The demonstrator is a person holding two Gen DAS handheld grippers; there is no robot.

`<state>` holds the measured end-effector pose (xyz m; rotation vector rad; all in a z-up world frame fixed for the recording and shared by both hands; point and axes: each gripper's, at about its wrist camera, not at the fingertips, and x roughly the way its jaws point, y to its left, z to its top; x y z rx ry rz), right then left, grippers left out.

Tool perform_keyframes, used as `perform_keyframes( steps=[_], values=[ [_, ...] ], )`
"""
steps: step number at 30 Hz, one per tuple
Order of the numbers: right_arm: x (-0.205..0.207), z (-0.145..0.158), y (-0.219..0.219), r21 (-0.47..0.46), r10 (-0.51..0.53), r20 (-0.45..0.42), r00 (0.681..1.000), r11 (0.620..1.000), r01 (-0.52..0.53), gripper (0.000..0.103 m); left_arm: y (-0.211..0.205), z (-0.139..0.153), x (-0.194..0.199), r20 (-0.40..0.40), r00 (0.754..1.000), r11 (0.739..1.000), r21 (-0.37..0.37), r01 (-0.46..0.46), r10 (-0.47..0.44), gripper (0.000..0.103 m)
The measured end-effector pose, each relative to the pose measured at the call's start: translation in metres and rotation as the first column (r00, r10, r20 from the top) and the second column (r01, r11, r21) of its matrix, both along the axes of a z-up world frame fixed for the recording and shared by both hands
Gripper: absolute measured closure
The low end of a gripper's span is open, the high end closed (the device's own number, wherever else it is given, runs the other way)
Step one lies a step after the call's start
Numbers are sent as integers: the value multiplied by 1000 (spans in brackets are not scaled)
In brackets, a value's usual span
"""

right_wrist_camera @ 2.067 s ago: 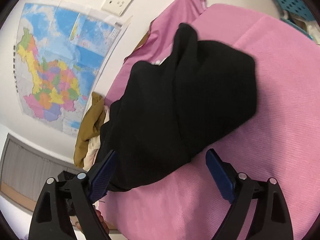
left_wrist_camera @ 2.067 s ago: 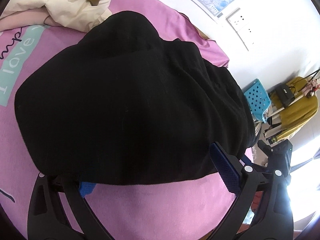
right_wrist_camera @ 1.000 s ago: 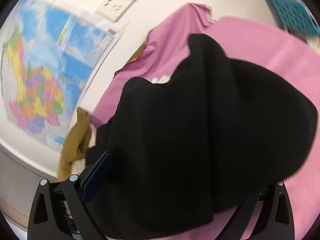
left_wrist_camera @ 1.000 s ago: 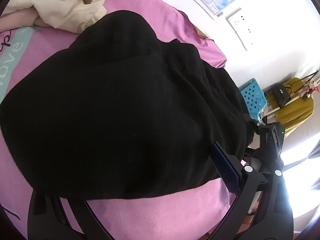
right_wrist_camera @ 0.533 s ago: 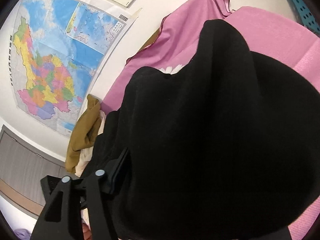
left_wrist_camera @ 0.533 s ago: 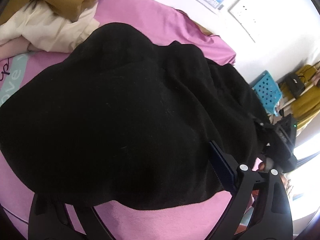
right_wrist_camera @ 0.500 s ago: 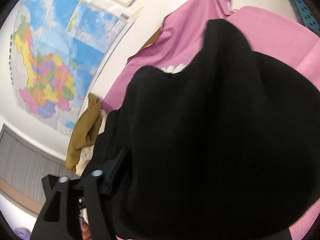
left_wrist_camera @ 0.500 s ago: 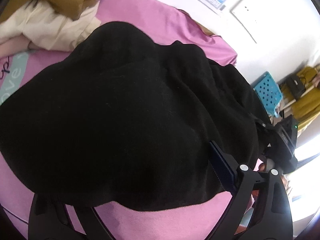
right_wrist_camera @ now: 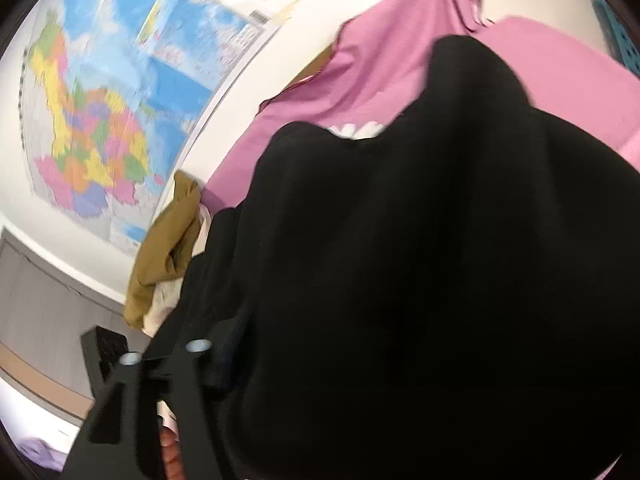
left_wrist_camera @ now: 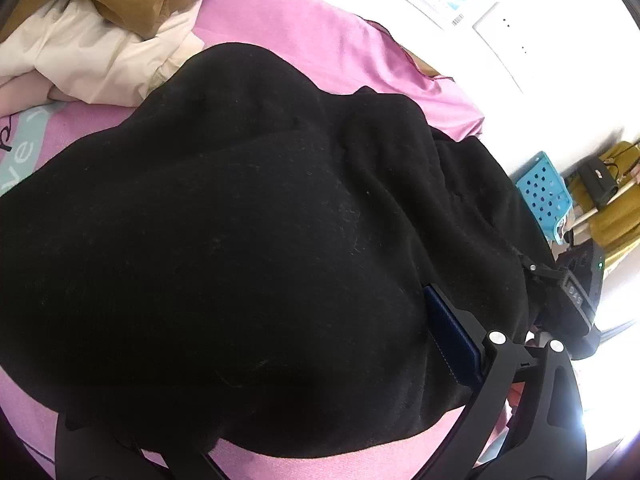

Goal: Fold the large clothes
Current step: 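Slide both grippers under the folded coat's edge and grasp it, then lift the folded black coat with both grippers toward the clothes stack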

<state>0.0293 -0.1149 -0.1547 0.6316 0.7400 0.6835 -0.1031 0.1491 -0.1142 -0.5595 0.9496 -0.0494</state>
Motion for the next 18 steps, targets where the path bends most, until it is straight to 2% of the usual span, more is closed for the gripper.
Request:
perform_keyframes(
  steps=[2, 4, 6, 8, 9, 10, 13, 15, 17, 18],
  values=[
    [1, -4, -6, 25, 18, -10, 1000, 1000, -17, 59, -2, 1, 2, -4, 1000, 1000, 10, 2, -2, 8],
    [0, -5, -6, 34, 35, -7, 999, 999, -34, 67, -3, 2, 3, -10, 1000, 1000, 19, -1, 1, 19],
    [-2, -5, -9, 63, 55, -9, 998, 997, -54, 71, -2, 2, 4, -14, 1000, 1000, 18, 4, -4, 26],
    [-4, -2, -9, 53, 54, 4, 999, 997, -54, 71, -1, 2, 3, -8, 1000, 1000, 26, 8, -7, 31],
    [-4, -3, -9, 55, 47, 6, 999, 997, -47, 66, -2, 2, 3, -6, 1000, 999, 38, 15, -15, 33],
    [-4, -4, -10, 68, 36, 0, 999, 997, -36, 55, -2, 2, 4, -6, 1000, 999, 41, 17, -17, 33],
    [-3, -4, -5, 73, 39, 4, 999, 997, -39, 48, 1, -1, 5, -12, 1000, 1000, 10, 14, -14, 26],
    [-4, -2, -3, 51, 40, 11, 999, 998, -40, 48, 3, -2, 7, -5, 1000, 1000, -7, 14, -14, 25],
    [-5, -2, -2, 33, 50, 12, 999, 998, -50, 62, 1, -2, 9, -8, 1000, 1000, 11, 14, -14, 26],
    [-6, -1, -3, 45, 57, 10, 998, 997, -57, 69, 0, -1, 9, -6, 1000, 1000, 19, 13, -13, 31]
  ],
)
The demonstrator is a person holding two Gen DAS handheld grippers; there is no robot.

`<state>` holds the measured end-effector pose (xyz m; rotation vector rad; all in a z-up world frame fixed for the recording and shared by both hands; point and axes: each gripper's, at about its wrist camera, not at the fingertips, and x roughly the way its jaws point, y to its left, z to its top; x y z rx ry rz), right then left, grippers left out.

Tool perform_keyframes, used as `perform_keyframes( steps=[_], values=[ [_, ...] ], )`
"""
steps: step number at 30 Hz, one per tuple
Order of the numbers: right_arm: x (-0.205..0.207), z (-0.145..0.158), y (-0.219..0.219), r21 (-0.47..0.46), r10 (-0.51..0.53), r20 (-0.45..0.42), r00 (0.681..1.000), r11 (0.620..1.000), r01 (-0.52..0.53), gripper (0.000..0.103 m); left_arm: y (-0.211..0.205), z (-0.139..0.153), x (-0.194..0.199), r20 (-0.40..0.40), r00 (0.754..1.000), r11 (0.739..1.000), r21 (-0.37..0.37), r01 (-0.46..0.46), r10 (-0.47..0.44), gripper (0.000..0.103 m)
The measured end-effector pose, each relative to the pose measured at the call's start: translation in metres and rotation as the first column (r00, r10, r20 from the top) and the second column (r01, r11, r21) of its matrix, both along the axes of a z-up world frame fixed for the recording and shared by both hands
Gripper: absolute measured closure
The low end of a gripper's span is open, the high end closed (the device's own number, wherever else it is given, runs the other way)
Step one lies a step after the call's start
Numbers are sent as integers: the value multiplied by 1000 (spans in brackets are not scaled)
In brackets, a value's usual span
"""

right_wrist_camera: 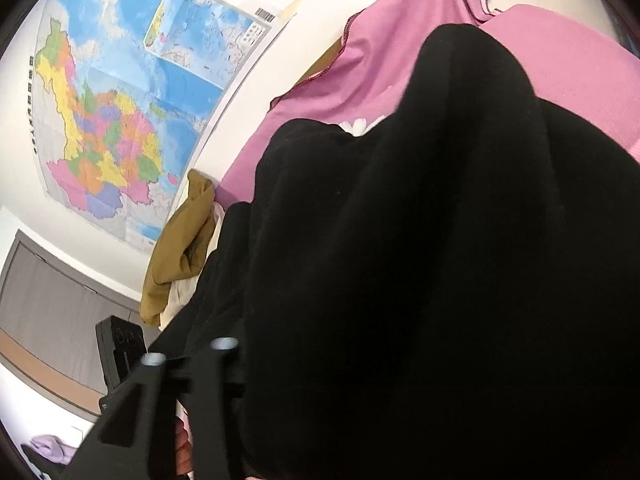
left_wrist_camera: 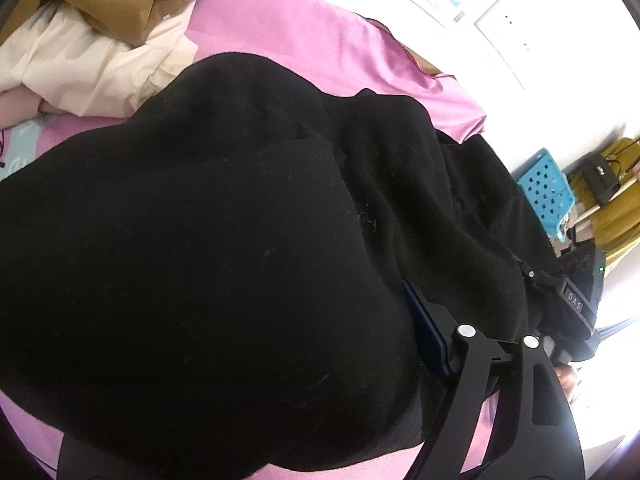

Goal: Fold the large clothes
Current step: 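Lift the folded black coat with both grippers toward the clothes stack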

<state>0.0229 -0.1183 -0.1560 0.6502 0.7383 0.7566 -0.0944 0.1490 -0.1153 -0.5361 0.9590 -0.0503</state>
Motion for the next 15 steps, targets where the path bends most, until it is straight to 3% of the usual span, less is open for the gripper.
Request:
perform_keyframes(
  steps=[1, 4, 8, 15],
  values=[
    [-1, 1, -1, 10, 7, -2, 1000, 1000, -7, 74, 0, 1, 0, 3, 1000, 1000, 4, 2, -2, 41],
    [-7, 12, -2, 36, 33, 19, 999, 999, -34, 80, 1, 10, -2, 13, 1000, 1000, 4, 9, -9, 56],
    [-22, 44, 2, 51, 63, 99, 993, 996, -68, 83, -2, 31, 0, 41, 998, 999, 16, 38, -38, 63],
    [-47, 102, 11, 50, 105, 214, 971, 992, -119, 84, -4, 101, -2, 168, 980, 994, 37, 101, -106, 66]
  ],
)
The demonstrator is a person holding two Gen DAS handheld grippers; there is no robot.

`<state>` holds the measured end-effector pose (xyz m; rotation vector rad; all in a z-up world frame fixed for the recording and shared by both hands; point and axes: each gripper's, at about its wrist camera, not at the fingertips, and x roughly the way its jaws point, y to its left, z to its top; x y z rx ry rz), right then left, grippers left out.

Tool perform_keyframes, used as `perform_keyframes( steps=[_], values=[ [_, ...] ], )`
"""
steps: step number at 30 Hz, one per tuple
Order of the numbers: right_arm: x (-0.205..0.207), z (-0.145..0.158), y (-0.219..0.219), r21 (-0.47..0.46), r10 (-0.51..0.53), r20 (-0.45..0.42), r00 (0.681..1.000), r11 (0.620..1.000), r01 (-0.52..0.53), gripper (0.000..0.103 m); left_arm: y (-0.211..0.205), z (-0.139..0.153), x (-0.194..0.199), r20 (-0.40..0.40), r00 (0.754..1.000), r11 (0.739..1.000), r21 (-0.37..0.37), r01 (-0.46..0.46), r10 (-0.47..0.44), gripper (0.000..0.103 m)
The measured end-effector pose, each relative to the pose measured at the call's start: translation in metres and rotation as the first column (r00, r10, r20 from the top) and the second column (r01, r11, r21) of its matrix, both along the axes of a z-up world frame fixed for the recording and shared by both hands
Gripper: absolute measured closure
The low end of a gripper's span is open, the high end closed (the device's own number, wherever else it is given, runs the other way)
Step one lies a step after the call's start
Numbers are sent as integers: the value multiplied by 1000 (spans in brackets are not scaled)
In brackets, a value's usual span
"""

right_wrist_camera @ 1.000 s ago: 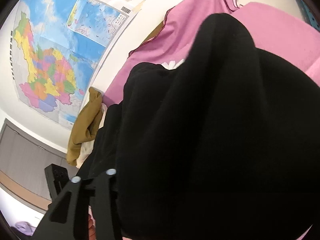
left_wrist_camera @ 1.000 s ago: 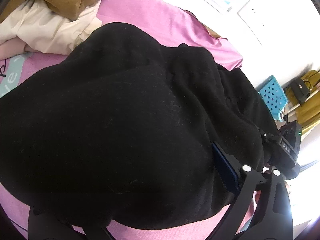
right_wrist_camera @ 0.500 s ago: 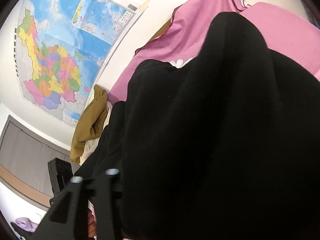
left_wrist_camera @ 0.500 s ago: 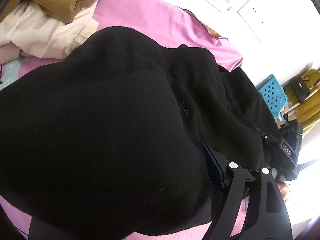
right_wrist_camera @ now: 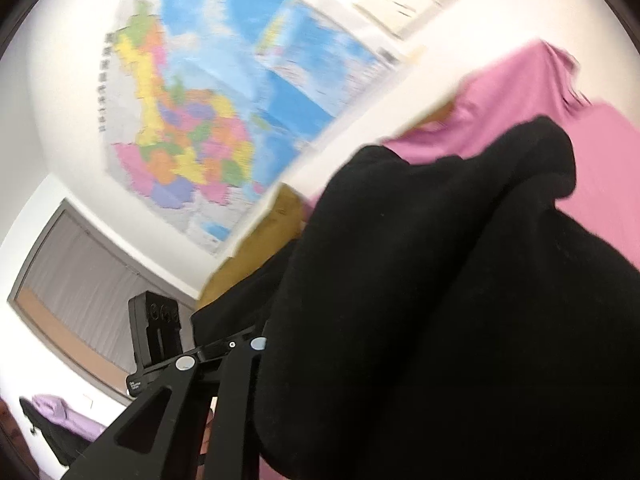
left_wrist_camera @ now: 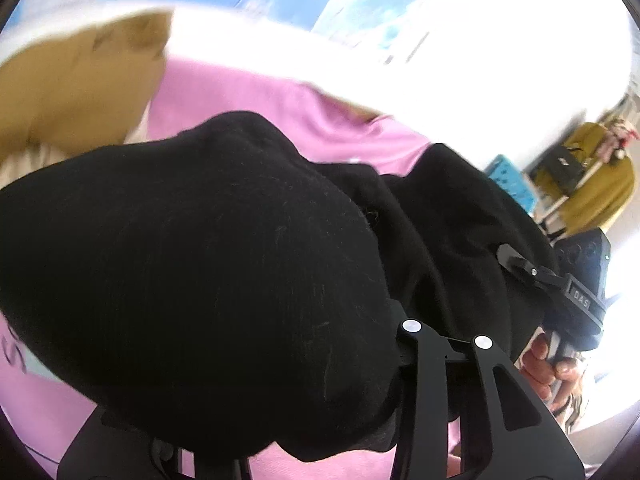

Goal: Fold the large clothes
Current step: 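Lift the folded black coat with both grippers toward the clothes stack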

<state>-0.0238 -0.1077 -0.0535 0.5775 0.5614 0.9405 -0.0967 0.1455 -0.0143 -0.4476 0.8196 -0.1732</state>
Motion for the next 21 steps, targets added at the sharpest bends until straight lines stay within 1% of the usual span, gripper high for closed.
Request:
perform_keyframes(
  steps=[2, 5, 8, 10, 12, 15, 17, 20, 21],
  values=[
    [-6, 28, 8, 8, 24, 51, 998, 1000, -24, 84, 4, 26, 0, 40, 999, 1000, 4, 20, -20, 66],
    [-11, 67, 33, 8, 46, 131, 990, 999, -47, 84, 17, 66, 1, 104, 995, 999, 43, 8, -12, 67],
    [-10, 112, 62, 13, 98, 215, 972, 995, -103, 84, 43, 107, -1, 168, 986, 997, 77, -32, 18, 67],
    [-10, 134, 78, 23, 120, 257, 959, 991, -130, 84, 72, 134, -5, 216, 973, 990, 97, -100, 77, 67],
    [1, 161, 104, 38, 147, 288, 946, 986, -164, 84, 100, 155, -7, 253, 960, 982, 114, -149, 117, 67],
    [18, 191, 158, 55, 192, 323, 927, 974, -221, 84, 152, 181, -13, 296, 931, 956, 131, -262, 215, 67],
    [31, 205, 195, 67, 233, 322, 918, 961, -268, 84, 189, 193, -17, 321, 895, 918, 145, -370, 311, 67],
    [51, 220, 261, 50, 279, 331, 901, 949, -313, 84, 240, 200, -17, 338, 851, 866, 162, -473, 401, 67],
    [60, 220, 285, 53, 302, 316, 899, 941, -335, 84, 260, 201, -17, 341, 837, 847, 173, -503, 427, 67]
  ],
)
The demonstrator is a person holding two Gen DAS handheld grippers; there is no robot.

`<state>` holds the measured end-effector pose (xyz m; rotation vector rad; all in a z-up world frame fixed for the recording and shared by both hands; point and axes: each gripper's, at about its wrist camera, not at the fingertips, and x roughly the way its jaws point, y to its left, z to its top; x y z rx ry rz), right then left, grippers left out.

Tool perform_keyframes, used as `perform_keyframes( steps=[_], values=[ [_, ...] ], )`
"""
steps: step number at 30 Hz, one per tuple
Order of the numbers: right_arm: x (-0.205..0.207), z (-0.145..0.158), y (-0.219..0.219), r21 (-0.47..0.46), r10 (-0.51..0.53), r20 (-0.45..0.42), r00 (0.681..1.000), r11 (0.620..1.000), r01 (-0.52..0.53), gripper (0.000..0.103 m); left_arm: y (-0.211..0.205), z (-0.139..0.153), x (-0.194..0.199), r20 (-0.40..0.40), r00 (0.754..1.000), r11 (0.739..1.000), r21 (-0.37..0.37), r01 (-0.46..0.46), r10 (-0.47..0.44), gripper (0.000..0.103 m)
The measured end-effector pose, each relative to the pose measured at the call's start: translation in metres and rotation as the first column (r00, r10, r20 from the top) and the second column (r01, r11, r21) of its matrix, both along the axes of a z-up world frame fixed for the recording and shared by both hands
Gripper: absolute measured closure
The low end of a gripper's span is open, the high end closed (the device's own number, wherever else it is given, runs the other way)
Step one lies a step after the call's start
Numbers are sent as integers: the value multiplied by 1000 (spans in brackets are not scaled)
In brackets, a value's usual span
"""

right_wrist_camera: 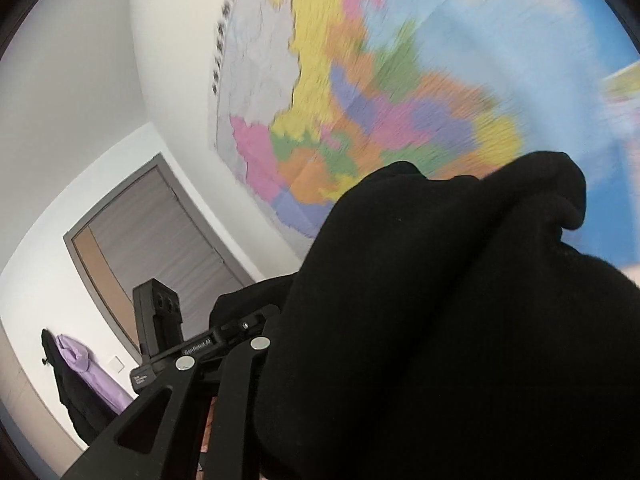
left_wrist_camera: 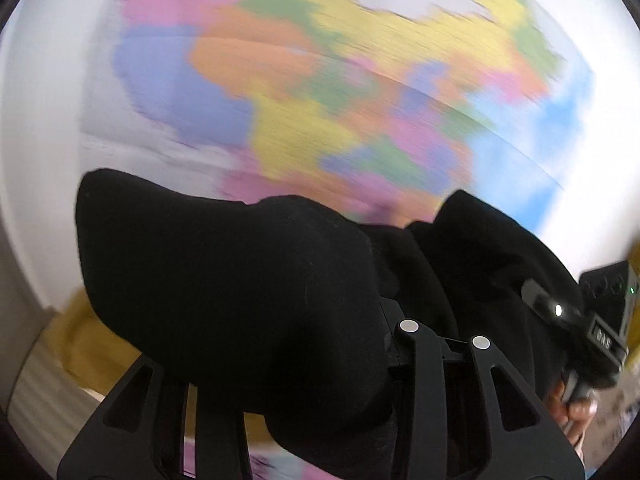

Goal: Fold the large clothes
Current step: 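Lift the folded black coat with both grippers toward the clothes stack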

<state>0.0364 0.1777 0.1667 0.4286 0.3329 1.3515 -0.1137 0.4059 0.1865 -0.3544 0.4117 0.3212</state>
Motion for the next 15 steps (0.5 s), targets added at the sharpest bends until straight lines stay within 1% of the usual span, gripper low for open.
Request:
perform_keyframes(
  steps=[1, 5, 6, 8, 9, 11, 13, 14, 15],
  values=[
    [8, 1, 25, -5, 32, -21, 999, 999, -32, 84, 20, 0, 0, -5, 999, 999, 12, -43, 43, 67],
    [23, -7, 96, -15, 57, -20, 998, 998, -57, 84, 85, -7, -6, 1, 985, 985, 16, -171, 171, 67],
    [26, -13, 107, -13, 60, -22, 998, 998, -60, 84, 102, -12, -7, 3, 980, 980, 21, -197, 197, 67],
    [33, -35, 135, -41, 69, -15, 997, 997, -70, 85, 129, -30, -8, 15, 964, 963, 38, -266, 265, 67],
    [36, -48, 144, -60, 67, -24, 997, 996, -68, 85, 140, -41, -9, 16, 961, 961, 37, -276, 275, 67],
    [44, -79, 162, -137, 70, -63, 996, 987, -78, 85, 160, -74, -10, -24, 957, 957, 31, -288, 289, 67],
    [52, -121, 176, -234, 67, -128, 990, 968, -95, 84, 179, -123, -7, -115, 951, 958, 4, -288, 287, 66],
    [54, -137, 180, -276, 60, -151, 987, 956, -100, 83, 185, -140, -8, -148, 945, 955, -11, -297, 292, 65],
    [55, -154, 181, -308, 48, -169, 984, 946, -99, 81, 191, -160, -11, -174, 940, 952, -35, -304, 293, 60]
  ],
)
